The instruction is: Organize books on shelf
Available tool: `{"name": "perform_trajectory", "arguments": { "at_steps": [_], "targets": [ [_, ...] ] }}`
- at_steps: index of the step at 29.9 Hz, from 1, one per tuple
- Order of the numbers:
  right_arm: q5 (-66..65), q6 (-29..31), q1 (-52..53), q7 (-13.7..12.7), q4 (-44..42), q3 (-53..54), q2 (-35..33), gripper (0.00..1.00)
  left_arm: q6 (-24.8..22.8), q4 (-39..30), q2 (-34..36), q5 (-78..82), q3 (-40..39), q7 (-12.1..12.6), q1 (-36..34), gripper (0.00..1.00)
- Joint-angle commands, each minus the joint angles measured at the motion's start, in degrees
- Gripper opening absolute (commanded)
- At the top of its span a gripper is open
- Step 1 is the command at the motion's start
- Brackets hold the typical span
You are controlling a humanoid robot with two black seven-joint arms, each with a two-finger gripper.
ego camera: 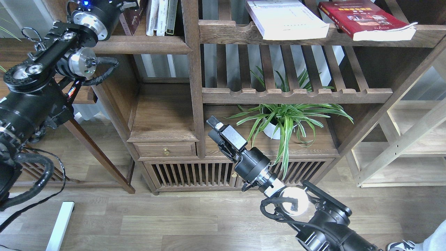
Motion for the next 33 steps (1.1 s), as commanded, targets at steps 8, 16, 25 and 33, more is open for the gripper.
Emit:
{"name": "perform_trajectory", "arguments": {
  "at_steps": [8, 16, 25, 33],
  "targets": [
    [0.00, 0.00, -0.31, 0.00, 0.17, 0.00, 0.00, 0.98, 0.44, 0.00, 0.35, 0.00, -0.05, -0.39, -0.18, 0.28],
    [0.00, 0.00, -0.22, 0.00, 0.26, -0.35, 0.00, 0.98, 0.44, 0.09, 0.44, 0.00, -0.05, -0.48, -1.23, 0.36],
    [-0.09, 0.00, -0.22, -0.09, 0.52, -0.35, 0.00, 0.98, 0.17, 1.41, -0.17, -0.09, -0.31, -0.92, -1.23, 0.34],
    [-0.09, 0.00, -0.66, -0.09, 0.61, -0.27, 0.00, 0.98, -0.53, 1.50, 0.00, -1.93, -0.05, -1.62, -1.32, 0.12]
  ]
}}
